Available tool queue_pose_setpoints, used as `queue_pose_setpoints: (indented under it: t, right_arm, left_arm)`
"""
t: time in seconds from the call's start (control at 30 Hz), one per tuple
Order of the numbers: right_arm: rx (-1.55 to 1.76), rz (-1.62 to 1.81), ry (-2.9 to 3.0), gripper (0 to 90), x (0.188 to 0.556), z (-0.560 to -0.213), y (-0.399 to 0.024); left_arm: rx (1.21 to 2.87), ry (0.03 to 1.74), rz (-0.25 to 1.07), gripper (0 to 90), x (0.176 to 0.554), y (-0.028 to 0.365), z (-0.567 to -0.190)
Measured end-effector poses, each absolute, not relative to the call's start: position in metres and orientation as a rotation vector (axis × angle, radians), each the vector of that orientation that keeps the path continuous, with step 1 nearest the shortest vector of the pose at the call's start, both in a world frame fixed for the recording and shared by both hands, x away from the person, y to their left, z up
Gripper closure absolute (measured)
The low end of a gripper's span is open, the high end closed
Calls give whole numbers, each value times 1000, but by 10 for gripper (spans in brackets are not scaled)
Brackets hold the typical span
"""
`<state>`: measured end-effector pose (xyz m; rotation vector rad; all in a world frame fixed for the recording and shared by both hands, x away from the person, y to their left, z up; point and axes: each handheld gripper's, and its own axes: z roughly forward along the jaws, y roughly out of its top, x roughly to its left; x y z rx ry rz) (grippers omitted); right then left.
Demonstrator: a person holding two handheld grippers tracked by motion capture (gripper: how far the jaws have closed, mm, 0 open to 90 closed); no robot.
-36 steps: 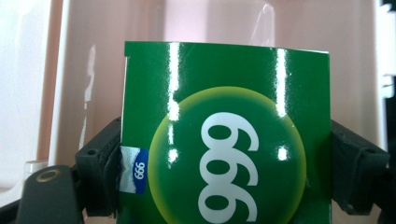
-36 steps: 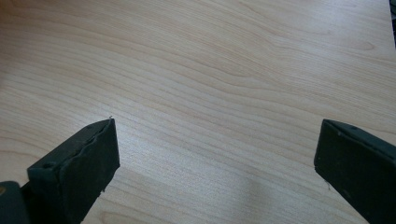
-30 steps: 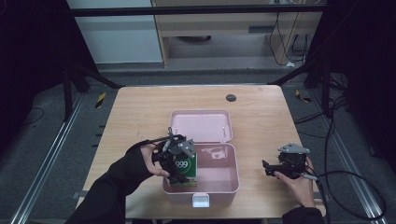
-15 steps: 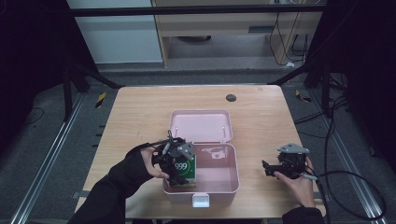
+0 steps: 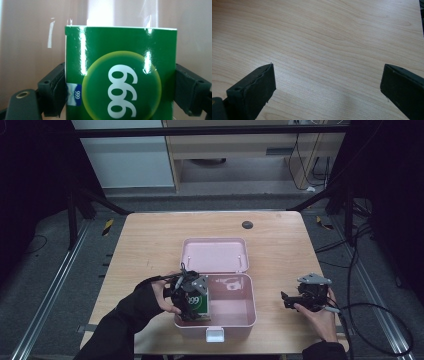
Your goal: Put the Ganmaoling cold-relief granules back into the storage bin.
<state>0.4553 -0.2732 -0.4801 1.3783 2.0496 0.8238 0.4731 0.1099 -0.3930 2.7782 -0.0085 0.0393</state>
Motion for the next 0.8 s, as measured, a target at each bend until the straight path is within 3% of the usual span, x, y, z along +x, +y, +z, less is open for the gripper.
queue_pose_setpoints:
  t: [0.33,0.8]
  right_arm:
    - [1379,822,2054,4,455,-480,-273]
    - [1388,838,2028,8,454,-478,-274]
  left_arm:
    - [2702,24,65,115,474,120,-377]
    - [2479,207,235,229,465,178,-321]
